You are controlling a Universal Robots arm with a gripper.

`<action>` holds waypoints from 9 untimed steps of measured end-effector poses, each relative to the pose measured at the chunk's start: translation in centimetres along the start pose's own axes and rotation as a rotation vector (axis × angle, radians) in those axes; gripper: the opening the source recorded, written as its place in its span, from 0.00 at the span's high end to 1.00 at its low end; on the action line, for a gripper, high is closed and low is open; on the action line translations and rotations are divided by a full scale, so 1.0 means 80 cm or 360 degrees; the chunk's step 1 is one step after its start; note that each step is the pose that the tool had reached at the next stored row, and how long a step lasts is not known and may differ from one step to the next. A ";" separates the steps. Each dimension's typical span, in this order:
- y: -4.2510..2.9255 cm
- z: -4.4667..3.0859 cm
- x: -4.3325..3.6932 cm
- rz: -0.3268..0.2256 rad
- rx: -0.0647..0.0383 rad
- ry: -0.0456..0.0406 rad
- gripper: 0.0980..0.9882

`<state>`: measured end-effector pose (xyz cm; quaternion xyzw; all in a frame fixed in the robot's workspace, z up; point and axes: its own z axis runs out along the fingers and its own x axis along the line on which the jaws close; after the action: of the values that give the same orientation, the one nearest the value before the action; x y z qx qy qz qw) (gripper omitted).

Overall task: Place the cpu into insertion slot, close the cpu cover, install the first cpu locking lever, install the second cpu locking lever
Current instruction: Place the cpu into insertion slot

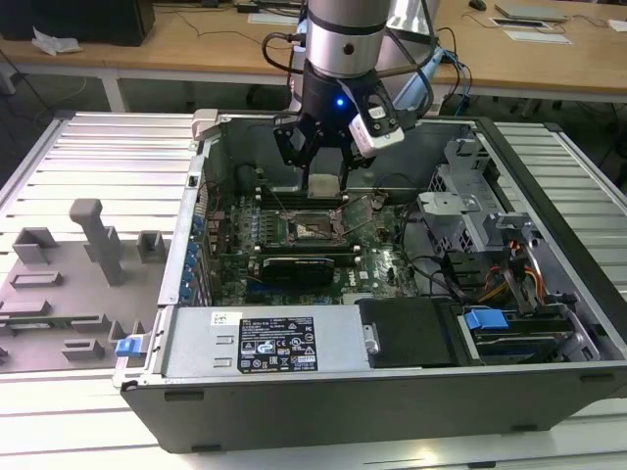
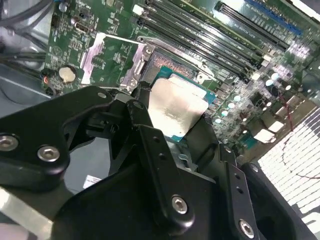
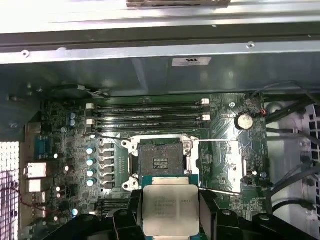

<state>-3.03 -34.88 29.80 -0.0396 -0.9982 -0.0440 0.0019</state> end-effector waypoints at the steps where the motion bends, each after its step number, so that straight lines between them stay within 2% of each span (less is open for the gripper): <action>1: -0.0001 0.0010 0.000 0.0055 0.0000 -0.0005 0.50; 9: -0.0005 0.0054 0.000 0.0316 -0.0002 -0.0028 0.50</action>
<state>-3.02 -34.88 29.37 -0.1386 -0.9894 -0.0440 -0.0025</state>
